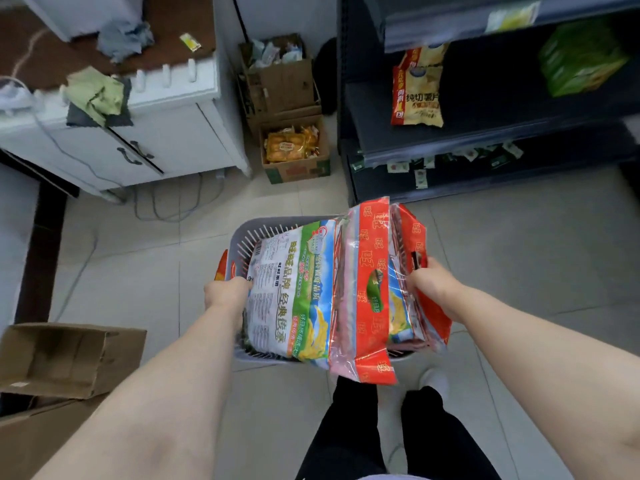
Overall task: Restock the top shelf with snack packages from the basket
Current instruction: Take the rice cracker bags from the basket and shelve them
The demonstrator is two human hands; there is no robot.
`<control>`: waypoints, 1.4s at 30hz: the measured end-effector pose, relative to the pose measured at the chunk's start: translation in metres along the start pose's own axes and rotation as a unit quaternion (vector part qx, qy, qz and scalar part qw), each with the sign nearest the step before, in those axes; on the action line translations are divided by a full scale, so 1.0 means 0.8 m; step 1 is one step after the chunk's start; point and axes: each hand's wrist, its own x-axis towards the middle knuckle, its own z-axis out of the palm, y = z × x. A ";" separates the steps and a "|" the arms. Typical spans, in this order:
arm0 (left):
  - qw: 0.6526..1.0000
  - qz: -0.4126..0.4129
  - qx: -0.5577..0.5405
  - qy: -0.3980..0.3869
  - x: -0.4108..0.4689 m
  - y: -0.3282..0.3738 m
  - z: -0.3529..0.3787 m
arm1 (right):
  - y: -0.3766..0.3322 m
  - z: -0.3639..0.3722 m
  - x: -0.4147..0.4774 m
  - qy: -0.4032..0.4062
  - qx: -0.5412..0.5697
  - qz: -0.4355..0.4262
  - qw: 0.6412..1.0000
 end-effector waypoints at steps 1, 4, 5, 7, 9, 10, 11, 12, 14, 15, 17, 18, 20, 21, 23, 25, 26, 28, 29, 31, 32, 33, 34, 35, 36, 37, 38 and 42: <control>1.000 0.015 0.009 -0.008 -0.012 0.008 0.005 | 0.005 -0.010 -0.008 0.009 0.014 0.001 1.000; 0.998 0.044 0.019 -0.039 -0.055 0.030 0.029 | 0.025 -0.046 -0.025 0.044 0.052 0.003 0.998; 0.997 0.054 0.028 -0.048 -0.069 0.038 0.039 | 0.032 -0.061 -0.030 0.054 0.060 0.002 0.997; 0.994 0.077 0.054 -0.062 -0.096 0.051 0.062 | 0.053 -0.092 -0.035 0.075 0.069 -0.001 0.995; 0.989 0.101 0.080 -0.077 -0.125 0.061 0.091 | 0.077 -0.128 -0.040 0.097 0.077 -0.001 0.992; 0.986 0.116 0.086 -0.082 -0.142 0.064 0.106 | 0.090 -0.145 -0.044 0.110 0.084 0.000 0.990; 0.983 0.129 0.096 -0.090 -0.163 0.067 0.120 | 0.101 -0.163 -0.051 0.121 0.091 -0.001 0.988; 0.980 0.141 0.100 -0.101 -0.187 0.069 0.135 | 0.114 -0.181 -0.059 0.129 0.100 -0.001 0.987; 0.973 0.159 0.110 -0.130 -0.235 0.068 0.165 | 0.140 -0.218 -0.075 0.139 0.123 0.003 0.983; 0.969 0.167 0.118 -0.140 -0.257 0.066 0.182 | 0.156 -0.236 -0.080 0.141 0.133 0.006 0.981; 0.962 0.179 0.134 -0.157 -0.300 0.059 0.217 | 0.189 -0.274 -0.090 0.159 0.139 0.011 0.977; 0.959 0.187 0.138 -0.163 -0.321 0.056 0.232 | 0.205 -0.294 -0.095 0.171 0.143 0.015 0.975; 0.952 0.196 0.155 -0.178 -0.364 0.049 0.265 | 0.237 -0.334 -0.107 0.194 0.153 0.021 0.969; 0.948 0.202 0.161 -0.187 -0.385 0.044 0.280 | 0.252 -0.353 -0.113 0.207 0.157 0.027 0.965; 0.938 0.213 0.176 -0.210 -0.423 0.037 0.316 | 0.283 -0.390 -0.126 0.226 0.169 0.043 0.958; 0.925 0.227 0.195 -0.236 -0.460 0.030 0.352 | 0.316 -0.425 -0.134 0.244 0.189 0.057 0.949; 0.917 0.236 0.205 -0.247 -0.477 0.027 0.371 | 0.333 -0.440 -0.136 0.254 0.199 0.066 0.944; 0.902 0.250 0.221 -0.274 -0.514 0.023 0.407 | 0.362 -0.469 -0.144 0.269 0.226 0.084 0.932; 0.893 0.256 0.230 -0.289 -0.531 0.023 0.425 | 0.376 -0.482 -0.147 0.277 0.240 0.096 0.926; 0.877 0.270 0.248 -0.311 -0.561 0.023 0.463 | 0.403 -0.507 -0.151 0.289 0.268 0.114 0.912; 0.869 0.277 0.257 -0.320 -0.577 0.024 0.484 | 0.417 -0.519 -0.152 0.295 0.279 0.121 0.906; 0.859 0.284 0.269 -0.331 -0.592 0.026 0.504 | 0.429 -0.531 -0.153 0.301 0.283 0.131 0.901; 0.848 0.293 0.280 -0.341 -0.607 0.028 0.525 | 0.441 -0.544 -0.155 0.304 0.284 0.143 0.898; 0.836 0.302 0.293 -0.351 -0.623 0.030 0.547 | 0.452 -0.559 -0.157 0.307 0.284 0.156 0.895; 0.825 0.310 0.305 -0.361 -0.638 0.033 0.570 | 0.461 -0.573 -0.161 0.310 0.283 0.166 0.892; 0.815 0.317 0.315 -0.370 -0.654 0.035 0.592 | 0.468 -0.588 -0.165 0.313 0.282 0.178 0.889; 0.805 0.323 0.323 -0.379 -0.669 0.038 0.615 | 0.475 -0.603 -0.169 0.317 0.286 0.187 0.885; 0.763 0.335 0.374 -0.408 -0.731 0.050 0.703 | 0.502 -0.657 -0.174 0.354 0.327 0.216 0.849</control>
